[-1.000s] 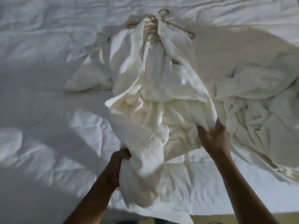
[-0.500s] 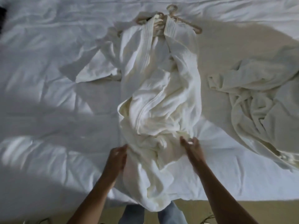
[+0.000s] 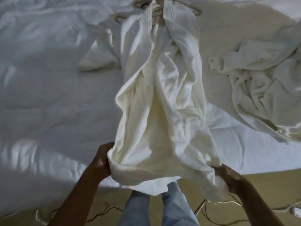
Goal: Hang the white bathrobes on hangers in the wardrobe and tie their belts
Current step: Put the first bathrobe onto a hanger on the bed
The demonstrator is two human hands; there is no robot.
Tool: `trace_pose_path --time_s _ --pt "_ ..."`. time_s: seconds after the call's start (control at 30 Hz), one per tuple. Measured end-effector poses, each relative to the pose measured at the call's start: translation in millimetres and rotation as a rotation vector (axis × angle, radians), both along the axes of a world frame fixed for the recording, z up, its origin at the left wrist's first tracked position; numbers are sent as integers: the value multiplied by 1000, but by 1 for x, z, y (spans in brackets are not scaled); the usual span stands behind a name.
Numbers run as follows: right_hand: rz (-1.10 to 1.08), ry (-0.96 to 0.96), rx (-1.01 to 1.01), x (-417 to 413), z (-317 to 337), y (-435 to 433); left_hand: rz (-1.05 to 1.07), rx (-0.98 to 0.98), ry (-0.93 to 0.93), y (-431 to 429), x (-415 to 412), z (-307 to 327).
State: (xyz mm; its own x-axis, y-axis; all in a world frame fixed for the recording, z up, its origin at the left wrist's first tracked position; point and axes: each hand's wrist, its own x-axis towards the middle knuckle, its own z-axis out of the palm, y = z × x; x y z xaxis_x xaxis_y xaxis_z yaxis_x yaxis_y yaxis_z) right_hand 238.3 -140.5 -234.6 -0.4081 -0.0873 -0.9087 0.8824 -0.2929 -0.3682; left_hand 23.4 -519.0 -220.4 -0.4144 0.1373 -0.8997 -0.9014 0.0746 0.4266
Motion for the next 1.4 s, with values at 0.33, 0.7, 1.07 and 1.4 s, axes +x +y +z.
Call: trace_pose_path --time_s 0.33,0.7,1.07,1.4 --pt "267 39 1002 -7 -34 -76 -418 -479 232 -20 39 -51" --pt "637 273 1383 -53 -29 -87 -1098 -607 916 -2 103 -43" --pt "250 271 1136 -155 -21 -3 -685 -655 991 51 -25 -36" --pt "-77 437 1291 -274 -7 50 -731 -441 440 158 -66 -67"
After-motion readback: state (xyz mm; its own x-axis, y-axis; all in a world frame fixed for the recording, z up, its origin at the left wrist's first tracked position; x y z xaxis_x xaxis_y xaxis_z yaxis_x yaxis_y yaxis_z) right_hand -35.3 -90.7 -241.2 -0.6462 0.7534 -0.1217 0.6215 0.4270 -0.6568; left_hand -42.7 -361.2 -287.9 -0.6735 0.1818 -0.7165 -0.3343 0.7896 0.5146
